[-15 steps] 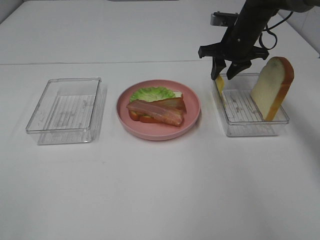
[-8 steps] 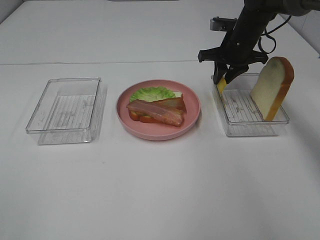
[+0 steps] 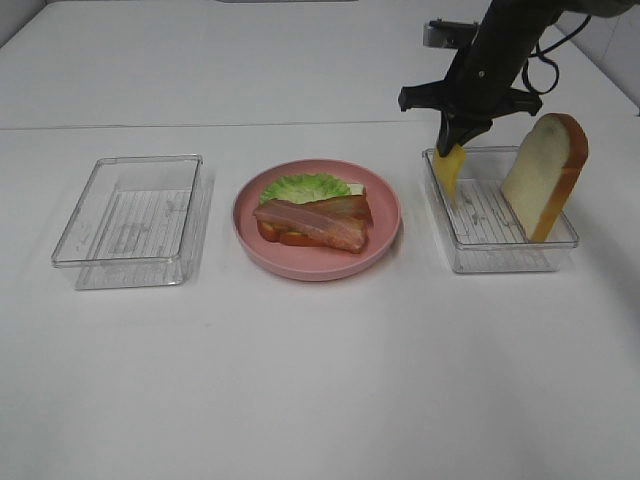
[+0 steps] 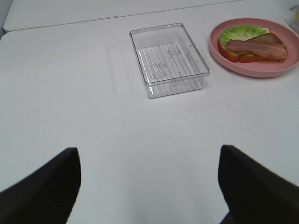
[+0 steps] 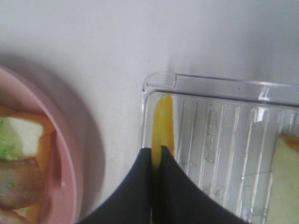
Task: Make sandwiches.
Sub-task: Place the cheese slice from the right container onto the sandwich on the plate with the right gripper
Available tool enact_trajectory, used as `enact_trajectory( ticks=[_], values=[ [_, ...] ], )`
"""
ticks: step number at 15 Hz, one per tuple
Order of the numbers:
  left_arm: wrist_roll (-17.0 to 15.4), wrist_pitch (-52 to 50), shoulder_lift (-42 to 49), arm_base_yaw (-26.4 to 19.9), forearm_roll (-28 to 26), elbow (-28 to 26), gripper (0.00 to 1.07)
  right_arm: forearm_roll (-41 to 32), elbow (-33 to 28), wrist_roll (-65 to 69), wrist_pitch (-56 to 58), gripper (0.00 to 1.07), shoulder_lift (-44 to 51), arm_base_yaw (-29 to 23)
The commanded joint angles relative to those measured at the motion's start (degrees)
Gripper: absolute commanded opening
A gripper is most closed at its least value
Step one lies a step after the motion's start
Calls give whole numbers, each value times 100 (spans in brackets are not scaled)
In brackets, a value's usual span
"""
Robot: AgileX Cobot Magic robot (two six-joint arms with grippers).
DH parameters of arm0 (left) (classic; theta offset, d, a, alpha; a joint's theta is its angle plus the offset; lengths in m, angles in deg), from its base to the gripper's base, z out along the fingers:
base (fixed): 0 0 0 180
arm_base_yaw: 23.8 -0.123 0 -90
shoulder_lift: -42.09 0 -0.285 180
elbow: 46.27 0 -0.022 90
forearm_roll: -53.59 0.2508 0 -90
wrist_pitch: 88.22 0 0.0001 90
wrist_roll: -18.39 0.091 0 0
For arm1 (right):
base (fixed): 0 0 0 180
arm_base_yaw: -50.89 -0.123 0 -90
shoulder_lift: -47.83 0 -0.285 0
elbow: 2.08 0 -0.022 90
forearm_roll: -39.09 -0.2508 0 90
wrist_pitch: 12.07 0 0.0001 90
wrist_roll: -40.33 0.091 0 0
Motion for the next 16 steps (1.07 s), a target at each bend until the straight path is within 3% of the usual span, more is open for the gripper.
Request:
enact_trajectory(
  ticks=[1,7,13,16],
  values=[
    [-17,-57,109,-11,11,11,77,-172,23,-34,57,0,516,6],
    [-17,-57,109,-11,11,11,77,-2985,17,-1060,533,0,877,-52],
    [-17,-57,109,-11,11,11,77,-3621,-52,-1037,304,0,-80,-1071],
    [-17,-57,109,-11,11,11,77,-3971,-52,-991,-212,0,-447,-1129]
  ],
)
